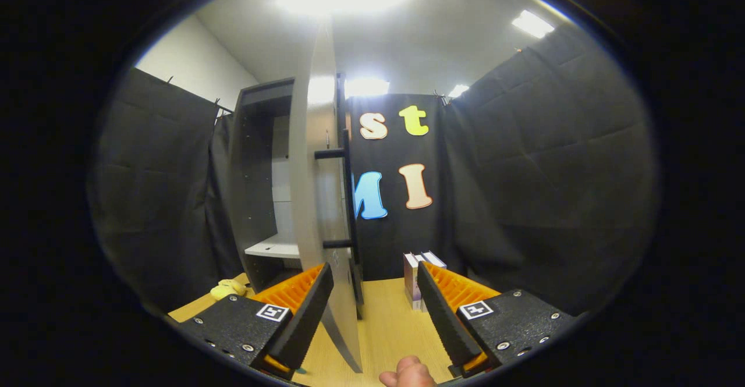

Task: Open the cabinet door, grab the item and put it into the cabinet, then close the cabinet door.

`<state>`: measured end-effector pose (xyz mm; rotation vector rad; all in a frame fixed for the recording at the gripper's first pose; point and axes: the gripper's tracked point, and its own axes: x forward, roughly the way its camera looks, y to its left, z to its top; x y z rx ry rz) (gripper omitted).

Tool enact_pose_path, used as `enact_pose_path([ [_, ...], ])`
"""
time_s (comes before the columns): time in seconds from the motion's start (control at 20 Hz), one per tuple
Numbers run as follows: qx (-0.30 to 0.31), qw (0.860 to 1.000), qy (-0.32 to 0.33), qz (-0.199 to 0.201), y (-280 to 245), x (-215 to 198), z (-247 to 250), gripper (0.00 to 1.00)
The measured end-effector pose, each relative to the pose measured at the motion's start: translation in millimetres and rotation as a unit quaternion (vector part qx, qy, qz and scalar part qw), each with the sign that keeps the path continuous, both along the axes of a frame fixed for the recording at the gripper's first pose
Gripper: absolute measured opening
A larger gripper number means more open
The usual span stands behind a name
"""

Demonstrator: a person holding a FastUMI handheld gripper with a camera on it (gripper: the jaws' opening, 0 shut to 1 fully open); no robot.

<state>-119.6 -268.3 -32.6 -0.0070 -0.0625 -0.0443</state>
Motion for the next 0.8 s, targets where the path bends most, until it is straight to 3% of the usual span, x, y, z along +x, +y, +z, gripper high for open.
enact_pose_path([
  [0.2,0.006,0.998,0.017,0.056,63.2,-25.4,-69.4,0.93],
  [0.4,0.019,0.994,0.059,0.091,121.7,-17.1,-168.9,0.94],
  [0.6,-0.008,0.993,0.093,0.075,155.1,13.1,-264.7,0.94],
  [0.8,-0.007,0.991,0.113,0.069,170.1,28.1,-327.9,0.94],
])
